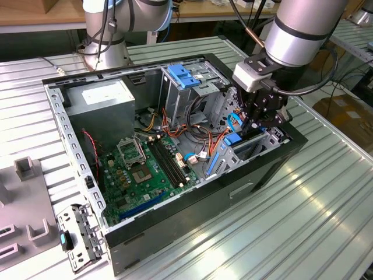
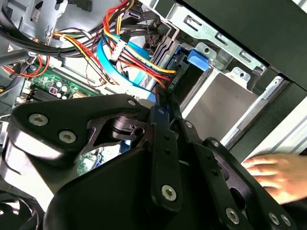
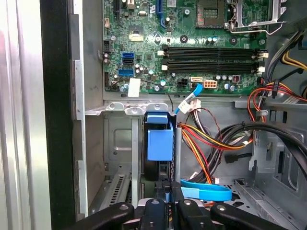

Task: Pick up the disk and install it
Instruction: 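Insert the second disk wire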

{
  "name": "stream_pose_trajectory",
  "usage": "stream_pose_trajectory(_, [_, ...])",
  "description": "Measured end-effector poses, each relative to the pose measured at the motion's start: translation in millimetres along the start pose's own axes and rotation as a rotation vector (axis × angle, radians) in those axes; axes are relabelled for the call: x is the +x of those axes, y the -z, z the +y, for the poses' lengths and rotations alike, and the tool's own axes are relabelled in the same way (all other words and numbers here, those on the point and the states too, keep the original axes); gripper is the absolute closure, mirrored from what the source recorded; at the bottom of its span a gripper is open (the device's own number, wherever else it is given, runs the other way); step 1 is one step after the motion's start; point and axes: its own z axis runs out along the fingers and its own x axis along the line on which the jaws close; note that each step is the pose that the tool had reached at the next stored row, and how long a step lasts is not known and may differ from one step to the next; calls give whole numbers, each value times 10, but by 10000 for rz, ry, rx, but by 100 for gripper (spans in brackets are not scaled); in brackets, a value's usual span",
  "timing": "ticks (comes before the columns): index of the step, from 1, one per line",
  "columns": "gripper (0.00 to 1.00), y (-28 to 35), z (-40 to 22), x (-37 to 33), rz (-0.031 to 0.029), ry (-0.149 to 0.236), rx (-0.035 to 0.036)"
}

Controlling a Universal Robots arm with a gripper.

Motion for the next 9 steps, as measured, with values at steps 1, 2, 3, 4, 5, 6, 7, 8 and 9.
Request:
stream_pose_trajectory(1, [84,-1,0,0,-1,0,0])
stream_pose_trajectory(2, [84,-1,0,0,-2,0,0])
stream_pose_trajectory(3, [84,2,0,0,-7,0,3])
stream_pose_trajectory(4, [82,14,-2,0,-25,-1,6])
stream_pose_trajectory(5, [76,48,-5,0,-22,0,7])
stream_pose_trajectory(6, [76,99,-9,0,-3,0,3])
stream_pose_trajectory(7, [76,137,-12,0,-6,-1,4])
stream_pose_trajectory(8, [76,179,-16,0,-4,-1,4])
stream_pose_trajectory(9, [76,197,-18,0,-4,-1,3])
